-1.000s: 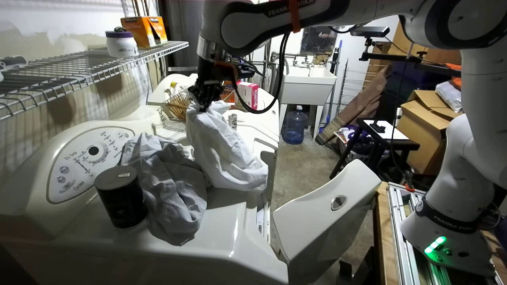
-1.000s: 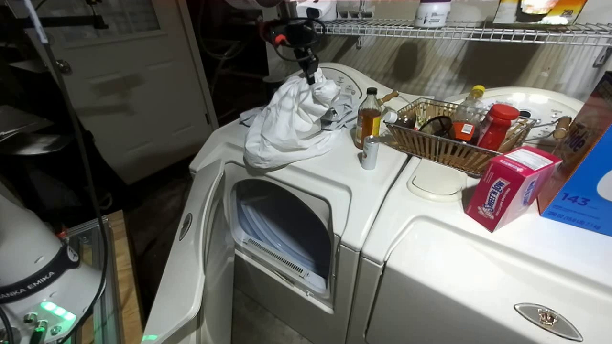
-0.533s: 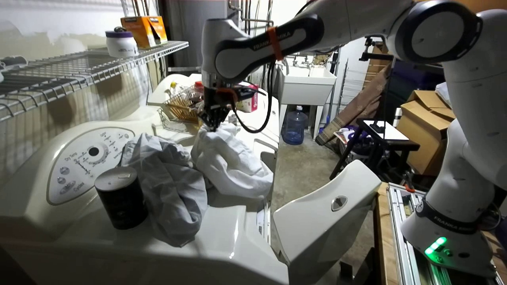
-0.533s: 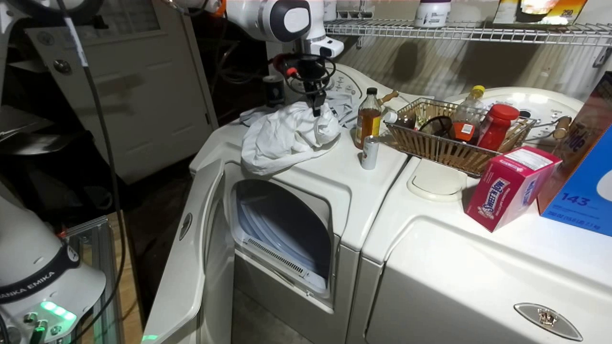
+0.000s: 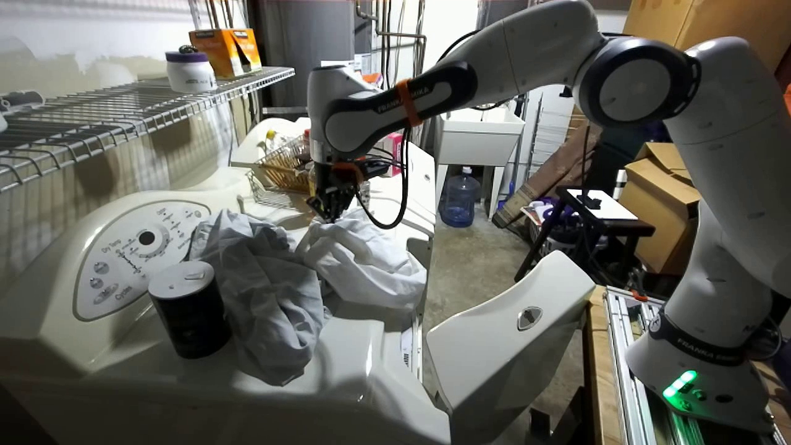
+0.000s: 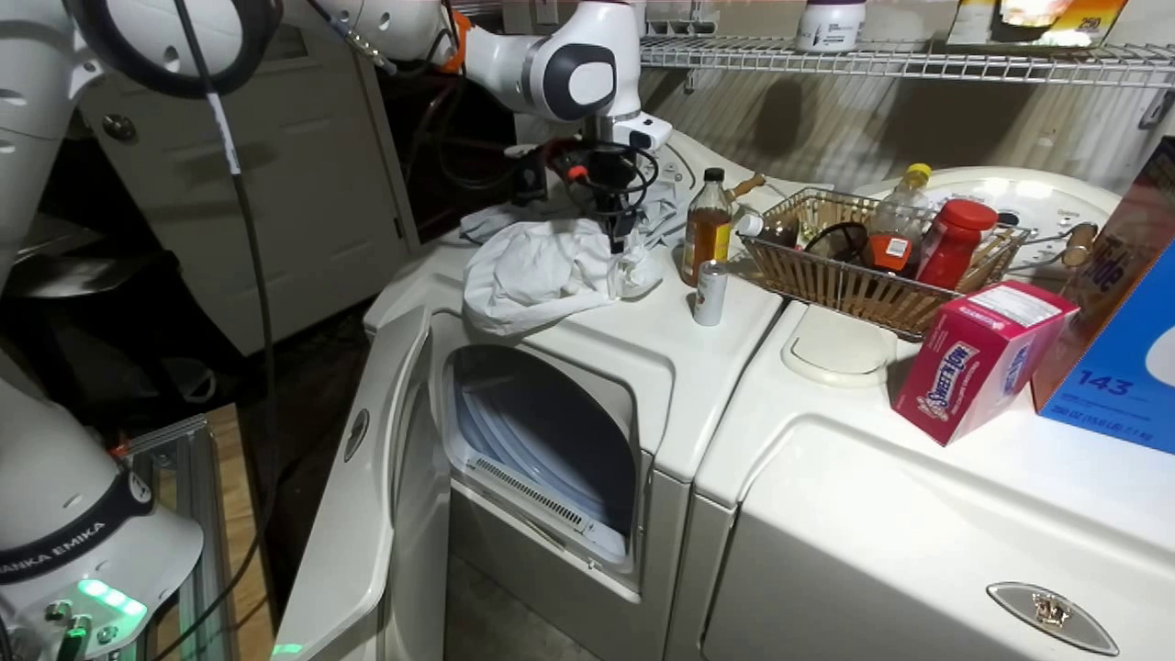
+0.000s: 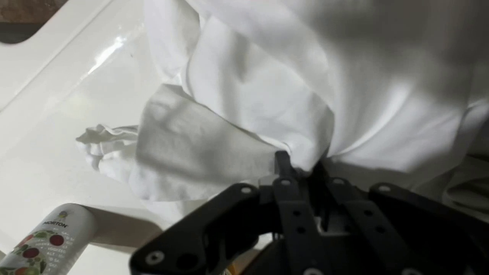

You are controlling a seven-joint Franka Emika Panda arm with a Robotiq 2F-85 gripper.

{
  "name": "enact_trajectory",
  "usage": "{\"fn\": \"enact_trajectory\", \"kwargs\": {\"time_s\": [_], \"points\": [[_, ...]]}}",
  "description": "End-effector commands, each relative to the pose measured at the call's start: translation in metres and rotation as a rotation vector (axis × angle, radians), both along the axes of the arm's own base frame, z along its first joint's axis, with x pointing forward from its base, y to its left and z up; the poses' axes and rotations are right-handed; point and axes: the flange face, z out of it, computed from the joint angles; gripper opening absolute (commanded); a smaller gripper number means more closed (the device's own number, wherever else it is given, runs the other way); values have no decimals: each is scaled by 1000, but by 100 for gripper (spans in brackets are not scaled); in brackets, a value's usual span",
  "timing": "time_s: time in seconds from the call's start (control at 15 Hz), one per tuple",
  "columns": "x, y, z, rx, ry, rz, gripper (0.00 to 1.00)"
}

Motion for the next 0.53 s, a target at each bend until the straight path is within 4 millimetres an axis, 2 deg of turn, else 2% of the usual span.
{"fn": "enact_trajectory", "kwargs": {"time_s": [0.0, 0.27, 0.47], "points": [[4, 2, 20, 9, 0, 9, 45], [-13, 12, 71, 20, 2, 15, 73], [-36, 20, 97, 18, 70, 36, 94]]}}
